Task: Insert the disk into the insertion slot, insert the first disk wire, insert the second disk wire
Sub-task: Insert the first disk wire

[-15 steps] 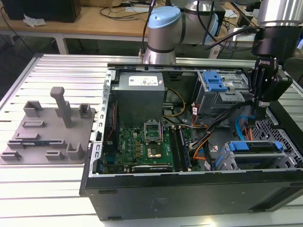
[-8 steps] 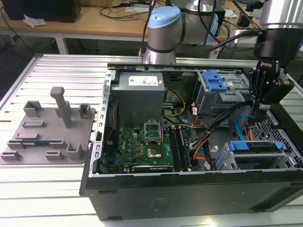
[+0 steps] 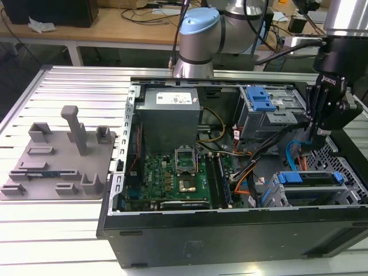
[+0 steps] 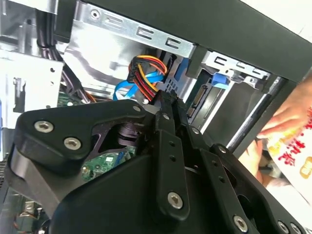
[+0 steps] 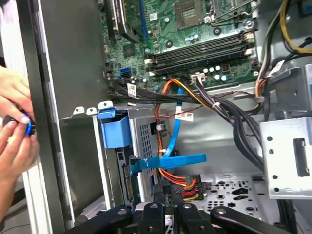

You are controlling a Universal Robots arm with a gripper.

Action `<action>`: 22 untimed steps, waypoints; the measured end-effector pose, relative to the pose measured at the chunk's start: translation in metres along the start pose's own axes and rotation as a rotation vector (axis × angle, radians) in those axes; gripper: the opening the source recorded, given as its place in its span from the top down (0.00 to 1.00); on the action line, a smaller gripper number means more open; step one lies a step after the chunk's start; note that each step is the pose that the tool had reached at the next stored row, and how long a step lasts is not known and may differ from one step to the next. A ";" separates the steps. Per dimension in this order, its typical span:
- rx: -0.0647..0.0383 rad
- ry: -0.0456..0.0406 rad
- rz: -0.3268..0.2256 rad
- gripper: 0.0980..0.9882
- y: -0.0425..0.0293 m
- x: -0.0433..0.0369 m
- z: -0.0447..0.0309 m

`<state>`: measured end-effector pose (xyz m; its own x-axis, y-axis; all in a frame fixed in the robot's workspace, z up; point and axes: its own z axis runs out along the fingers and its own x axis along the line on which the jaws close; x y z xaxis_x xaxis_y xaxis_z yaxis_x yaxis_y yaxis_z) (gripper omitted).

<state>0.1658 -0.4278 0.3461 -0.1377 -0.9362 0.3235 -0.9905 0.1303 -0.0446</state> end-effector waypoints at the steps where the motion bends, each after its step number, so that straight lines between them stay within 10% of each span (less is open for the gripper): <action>1: -0.003 -0.0196 0.000 0.92 -0.0003 0.0022 -0.0007; 7: -0.012 -0.0893 -0.001 0.92 -0.0019 0.0144 -0.0020; 12: -0.017 -0.1282 -0.002 0.92 -0.0033 0.0249 -0.0012; 22: -0.010 -0.1453 -0.037 0.92 -0.0041 0.0306 -0.0044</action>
<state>0.1656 -0.4555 0.3603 -0.1004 -0.9777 0.1845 -0.9949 0.0974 -0.0254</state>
